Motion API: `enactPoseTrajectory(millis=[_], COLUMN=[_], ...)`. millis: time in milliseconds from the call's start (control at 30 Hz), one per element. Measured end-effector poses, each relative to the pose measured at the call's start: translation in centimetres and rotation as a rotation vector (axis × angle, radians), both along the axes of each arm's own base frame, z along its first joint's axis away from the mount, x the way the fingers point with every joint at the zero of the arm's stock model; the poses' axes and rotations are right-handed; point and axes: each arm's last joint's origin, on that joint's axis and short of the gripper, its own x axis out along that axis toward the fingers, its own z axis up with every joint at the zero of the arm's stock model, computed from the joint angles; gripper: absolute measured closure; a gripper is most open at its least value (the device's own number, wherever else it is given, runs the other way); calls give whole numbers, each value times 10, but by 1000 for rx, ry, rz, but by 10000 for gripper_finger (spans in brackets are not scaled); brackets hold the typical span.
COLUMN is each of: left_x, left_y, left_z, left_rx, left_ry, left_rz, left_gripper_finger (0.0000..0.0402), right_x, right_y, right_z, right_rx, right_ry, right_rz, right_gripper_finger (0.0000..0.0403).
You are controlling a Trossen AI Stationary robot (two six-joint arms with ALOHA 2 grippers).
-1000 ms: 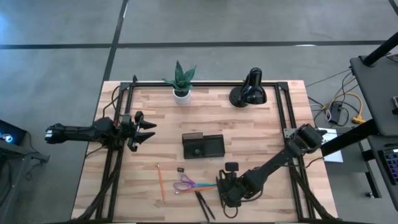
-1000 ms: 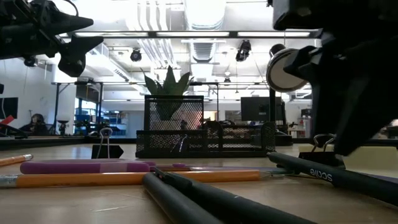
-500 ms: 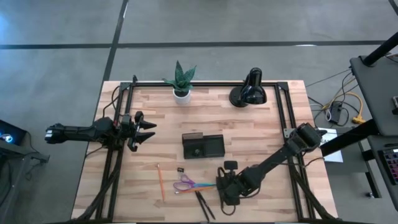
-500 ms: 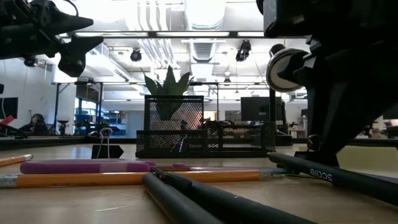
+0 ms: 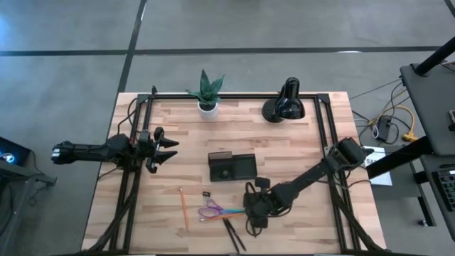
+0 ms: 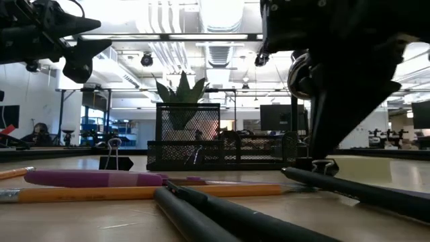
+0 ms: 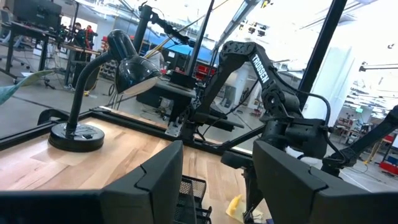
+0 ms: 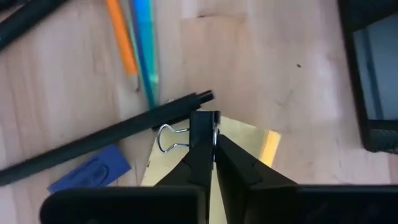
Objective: Pick and place office supplies into organizer
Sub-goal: Put the right binder clip into the desk organizer
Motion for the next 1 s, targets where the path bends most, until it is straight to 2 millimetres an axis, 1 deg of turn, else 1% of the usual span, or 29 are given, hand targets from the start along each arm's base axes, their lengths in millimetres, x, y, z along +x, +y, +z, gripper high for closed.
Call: enactPoseTrajectory(millis=[67, 200, 367, 467, 600, 700, 767, 867, 1000], left_x=[0, 0, 0, 0, 0, 0, 0, 1, 1], left_y=[0, 0, 0, 0, 0, 0, 0, 0, 0], left_z=[0, 0, 0, 0, 0, 0, 0, -1, -1], left_rx=[0, 0, 0, 0, 0, 0, 0, 0, 0], left_ry=[0, 0, -1, 0, 0, 5, 2, 9, 10], left_rz=[0, 0, 0, 0, 0, 0, 0, 0, 0], left_gripper_finger=[220, 220, 220, 220, 220, 220, 220, 220, 220], right_x=[5, 13, 21, 35, 58, 68, 71, 77, 85], right_y=[-2, -12, -38, -56, -82, -100, -109, -114, -114], right_z=[7, 32, 49, 54, 52, 45, 38, 28, 16], right_rx=[17, 5, -44, 8, 122, 138, 140, 174, 203], right_ry=[-23, -137, -215, -256, -337, -352, -332, -320, -343], right_rz=[-32, -112, -196, -182, -212, -275, -297, -292, -280], right_gripper_finger=[395, 395, 395, 395, 395, 395, 395, 395, 394])
